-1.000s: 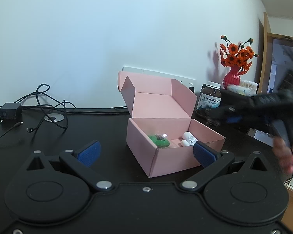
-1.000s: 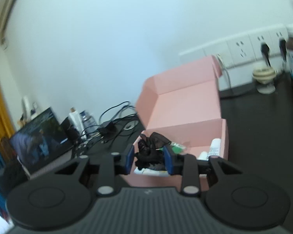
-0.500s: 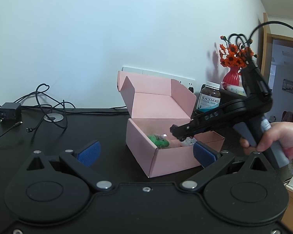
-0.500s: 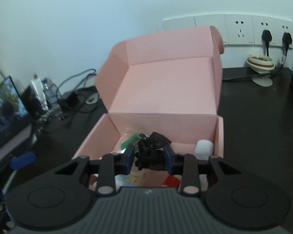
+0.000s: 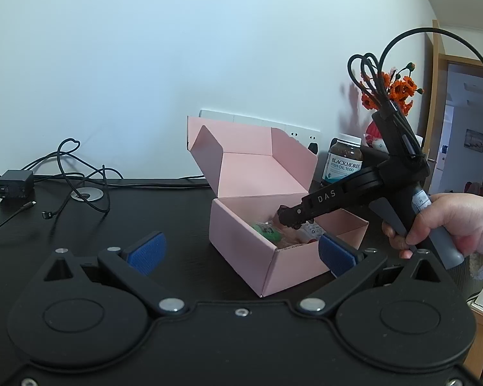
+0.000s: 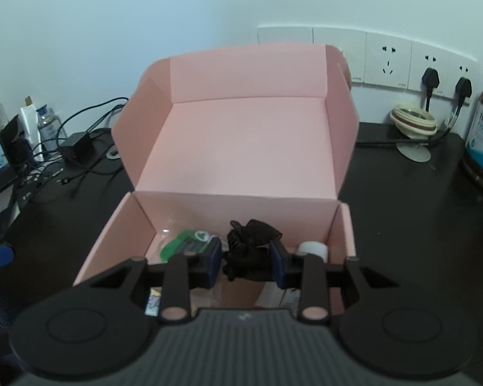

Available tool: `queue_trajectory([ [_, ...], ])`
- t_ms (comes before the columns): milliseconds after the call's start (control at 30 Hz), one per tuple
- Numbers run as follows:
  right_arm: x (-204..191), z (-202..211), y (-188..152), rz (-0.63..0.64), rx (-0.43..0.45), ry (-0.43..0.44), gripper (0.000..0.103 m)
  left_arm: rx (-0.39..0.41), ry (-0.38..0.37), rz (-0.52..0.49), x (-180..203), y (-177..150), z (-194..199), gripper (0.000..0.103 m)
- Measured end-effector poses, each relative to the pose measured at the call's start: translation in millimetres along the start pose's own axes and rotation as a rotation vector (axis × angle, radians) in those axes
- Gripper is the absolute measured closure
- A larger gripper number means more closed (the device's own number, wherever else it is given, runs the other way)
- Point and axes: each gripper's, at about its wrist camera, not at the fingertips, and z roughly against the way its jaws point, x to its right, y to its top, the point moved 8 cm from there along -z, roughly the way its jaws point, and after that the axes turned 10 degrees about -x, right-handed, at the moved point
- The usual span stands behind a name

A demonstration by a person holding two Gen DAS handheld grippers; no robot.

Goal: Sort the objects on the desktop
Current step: 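Lift the black clip with the right gripper and lower it into the pink box, then open the right gripper to release the black clip in the box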

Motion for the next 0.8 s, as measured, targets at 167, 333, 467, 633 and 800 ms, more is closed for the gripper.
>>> queue_trajectory([
  [167, 1.5, -2.9, 1.5, 0.006, -0.010, -0.016, 0.071, -0.001, -0.001, 0.000, -0.5, 0.1, -0.5, 0.000],
  [333, -6.7, -8.6, 2.0, 0.073, -0.022, -0.051, 0.071, -0.001, -0.002, 0.004, -1.3, 0.3, -0.8, 0.000],
  [467, -14.0, -14.8, 1.9, 0.139, -0.037, -0.091, 0.071, -0.002, -0.003, 0.003, -1.2, 0.2, -0.9, 0.000],
  [633, -15.5, -21.3, -0.7, 0.154, -0.054, -0.116, 0.071, -0.003, -0.003, 0.000, -0.8, 0.0, -1.0, 0.000],
  [800, -18.8, -22.9, -3.7, 0.183, -0.053, -0.144, 0.071, -0.003, -0.004, -0.003, -0.6, 0.1, -1.1, 0.000],
])
